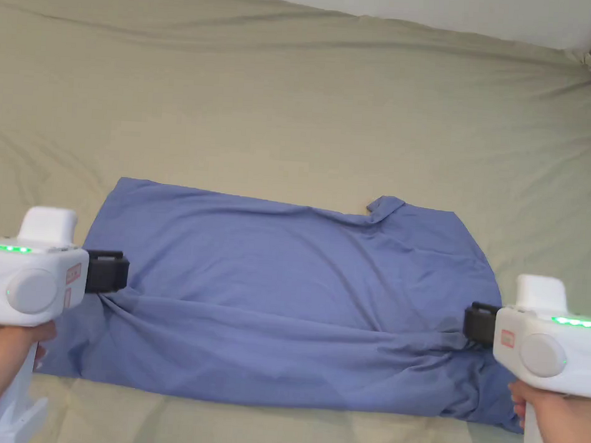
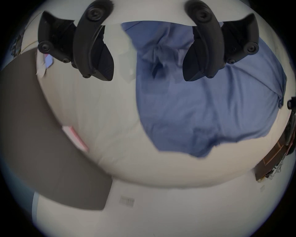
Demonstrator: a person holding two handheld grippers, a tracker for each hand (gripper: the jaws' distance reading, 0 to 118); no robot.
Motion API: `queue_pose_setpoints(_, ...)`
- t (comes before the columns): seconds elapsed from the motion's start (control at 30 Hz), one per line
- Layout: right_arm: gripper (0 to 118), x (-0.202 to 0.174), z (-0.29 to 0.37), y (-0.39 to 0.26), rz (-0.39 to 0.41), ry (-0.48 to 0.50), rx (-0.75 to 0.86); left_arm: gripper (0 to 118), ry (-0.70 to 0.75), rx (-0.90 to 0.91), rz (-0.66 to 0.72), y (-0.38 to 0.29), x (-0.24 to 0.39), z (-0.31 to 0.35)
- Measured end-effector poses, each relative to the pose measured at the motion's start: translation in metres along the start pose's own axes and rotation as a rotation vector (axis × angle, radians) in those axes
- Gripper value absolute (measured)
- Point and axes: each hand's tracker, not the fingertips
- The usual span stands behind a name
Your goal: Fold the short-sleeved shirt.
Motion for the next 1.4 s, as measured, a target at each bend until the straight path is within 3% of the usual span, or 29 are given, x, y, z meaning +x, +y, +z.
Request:
queue_pose_setpoints(0.37,94,-0.028,0.209,0.053,0.075,0.093,0.527,116,-0.028,0.531,0.011,0.049,0.012,0.190)
queue_pose_setpoints(0.43,81,-0.038,0.232,0.047,0.073,0.110,0.569,107,-0.064,0.568,0.005,0.045,0.016,0.217)
queue_pose_setpoints(0.53,72,-0.051,0.252,0.035,0.074,0.143,0.589,95,-0.025,0.605,-0.033,0.032,0.024,0.242)
queue_pose_setpoints(0.57,52,-0.056,0.257,0.030,0.075,0.147,0.595,79,0.004,0.611,-0.044,0.028,0.028,0.249)
queue_pose_setpoints(0.6,21,-0.061,0.262,0.025,0.077,0.144,0.597,54,0.016,0.605,-0.053,0.022,0.029,0.250)
queue_pose_setpoints(0.63,9,-0.064,0.266,0.021,0.074,0.167,0.593,35,0.012,0.598,-0.065,0.018,0.030,0.254)
queue_pose_setpoints(0.7,2,-0.069,0.274,0.011,0.078,0.252,0.579,0,0.001,0.582,-0.075,0.010,0.034,0.261)
queue_pose_setpoints(0.87,2,-0.087,0.280,-0.005,0.201,0.157,0.601,0,-0.008,0.573,-0.095,-0.006,0.040,0.267)
queue_pose_setpoints(0.93,2,-0.083,0.277,-0.007,0.167,0.210,0.569,0,-0.013,0.545,-0.119,-0.010,0.039,0.264)
queue_pose_setpoints(1.03,2,-0.082,0.272,-0.010,0.162,0.196,0.552,0,-0.037,0.414,-0.154,-0.015,0.037,0.249)
queue_pose_setpoints(1.1,2,-0.080,0.271,-0.013,0.165,0.186,0.540,0,-0.105,0.267,-0.126,-0.023,0.029,0.220)
queue_pose_setpoints(1.27,2,-0.068,0.257,-0.022,0.148,0.182,0.488,0,-0.063,0.015,-0.034,-0.067,0.010,0.131)
queue_pose_setpoints(1.37,2,-0.058,0.249,-0.029,0.144,0.152,0.455,28,-0.046,-0.115,0.032,-0.087,-0.005,0.075)
queue_pose_setpoints(1.4,2,-0.054,0.246,-0.031,0.141,0.148,0.438,53,-0.037,-0.132,0.052,-0.092,-0.009,0.061)
